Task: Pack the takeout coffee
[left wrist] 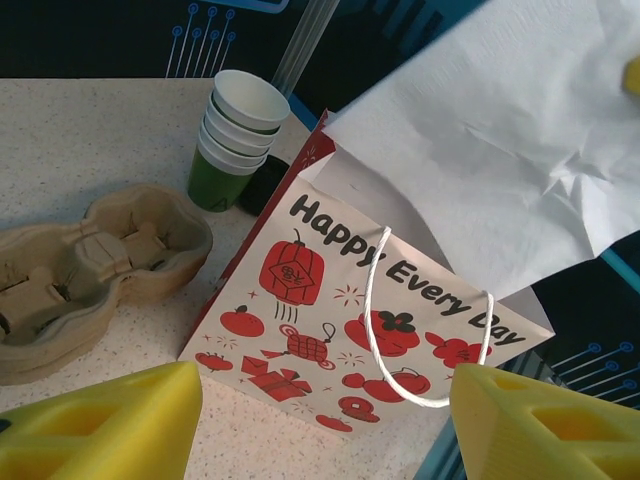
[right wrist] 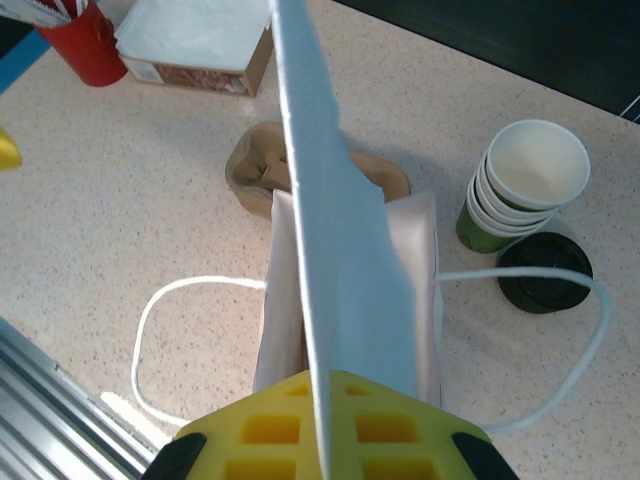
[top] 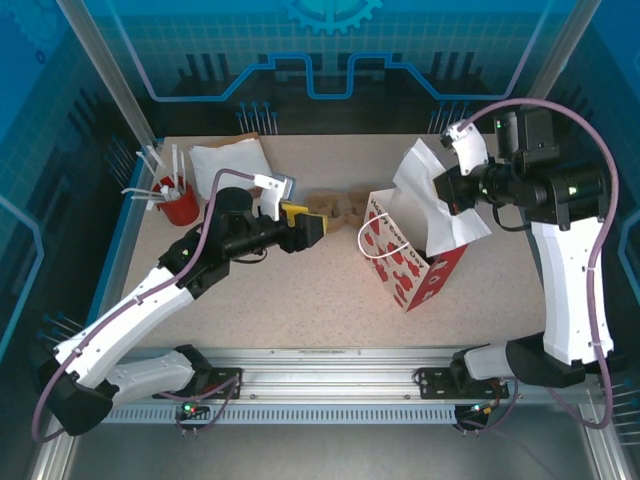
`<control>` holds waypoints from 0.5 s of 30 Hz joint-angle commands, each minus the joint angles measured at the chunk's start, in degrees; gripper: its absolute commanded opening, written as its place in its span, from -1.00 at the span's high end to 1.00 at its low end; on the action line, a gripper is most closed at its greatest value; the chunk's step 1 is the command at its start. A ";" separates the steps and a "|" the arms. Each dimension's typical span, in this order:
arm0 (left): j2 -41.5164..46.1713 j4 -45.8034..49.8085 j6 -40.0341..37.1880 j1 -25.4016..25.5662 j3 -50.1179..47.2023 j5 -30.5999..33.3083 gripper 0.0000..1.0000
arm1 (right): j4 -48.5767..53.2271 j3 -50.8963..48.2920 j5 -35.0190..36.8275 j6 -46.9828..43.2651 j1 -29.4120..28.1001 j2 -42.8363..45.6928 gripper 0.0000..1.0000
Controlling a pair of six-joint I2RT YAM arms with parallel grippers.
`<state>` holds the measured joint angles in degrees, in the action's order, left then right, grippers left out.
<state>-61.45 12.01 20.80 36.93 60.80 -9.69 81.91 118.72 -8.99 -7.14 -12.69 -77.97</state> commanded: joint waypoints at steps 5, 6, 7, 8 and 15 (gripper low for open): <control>-0.67 1.10 -0.93 0.27 2.40 0.73 -0.37 | 1.05 -3.11 -2.08 -2.70 0.81 2.56 1.00; -0.64 1.26 -0.85 0.26 2.33 0.88 -0.38 | 0.95 -3.14 -2.75 -2.88 0.82 2.32 1.00; -0.66 1.35 -0.83 0.31 2.27 1.03 -0.38 | 0.88 -3.22 -3.44 -2.96 0.77 2.07 1.00; -0.63 1.31 -0.76 0.32 2.16 1.16 -0.38 | 0.80 -3.39 -4.32 -2.93 0.77 1.64 1.00; -1.04 0.83 -0.15 0.31 1.77 1.17 -0.38 | 0.45 -4.55 -6.03 -2.62 0.22 -2.23 1.00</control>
<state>-61.91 12.86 20.82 36.93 61.04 -9.28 82.24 114.85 -13.21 -9.13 -12.69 -78.67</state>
